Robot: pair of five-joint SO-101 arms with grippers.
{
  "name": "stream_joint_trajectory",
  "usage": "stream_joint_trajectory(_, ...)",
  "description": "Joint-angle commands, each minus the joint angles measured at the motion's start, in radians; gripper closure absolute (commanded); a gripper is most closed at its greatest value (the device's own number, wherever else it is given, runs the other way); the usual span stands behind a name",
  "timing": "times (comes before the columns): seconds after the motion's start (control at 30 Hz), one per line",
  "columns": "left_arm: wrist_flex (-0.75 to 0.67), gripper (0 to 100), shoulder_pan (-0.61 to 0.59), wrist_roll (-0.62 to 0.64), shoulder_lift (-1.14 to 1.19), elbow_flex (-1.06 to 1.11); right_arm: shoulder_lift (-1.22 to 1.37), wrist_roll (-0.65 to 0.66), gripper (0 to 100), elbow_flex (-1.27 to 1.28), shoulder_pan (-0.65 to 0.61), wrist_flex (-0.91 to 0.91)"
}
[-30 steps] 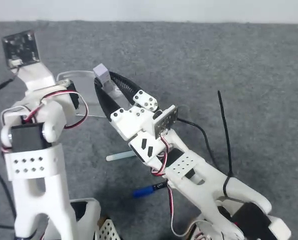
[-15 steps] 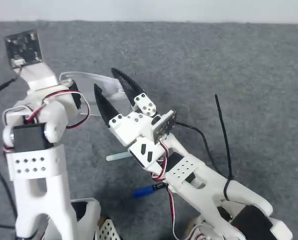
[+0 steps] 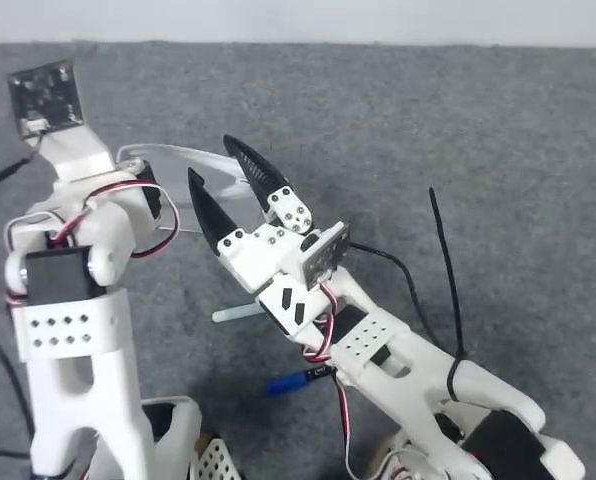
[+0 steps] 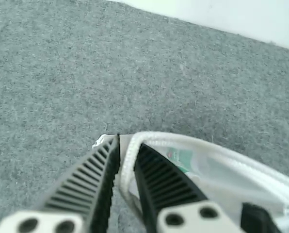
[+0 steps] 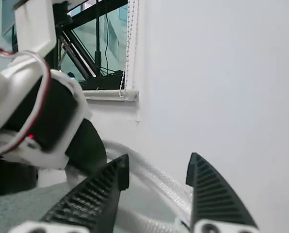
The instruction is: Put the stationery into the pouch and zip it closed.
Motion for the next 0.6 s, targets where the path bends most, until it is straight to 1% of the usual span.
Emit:
stream_joint_trajectory(0.0, -0.018, 99, -0.034, 0.015, 0.008, 0.024, 0.012, 0.064, 82.1, 0.095, 0.002, 0.016)
stream_joint_trajectory(0.1, -0.018, 99, -0.055, 0.015, 0.008, 0.024, 0.012, 0.061, 82.1, 0.095, 0.005, 0.016)
stream_joint_trajectory(0.47, -0.018, 99, -0.055, 0.015, 0.008, 0.035, -0.001, 0.068, 82.1, 0.112, 0.008, 0.019)
stream_joint_trajectory(0.57, -0.018, 99, -0.055, 0.015, 0.008, 0.036, -0.036, 0.068, 82.1, 0.118, 0.008, 0.065)
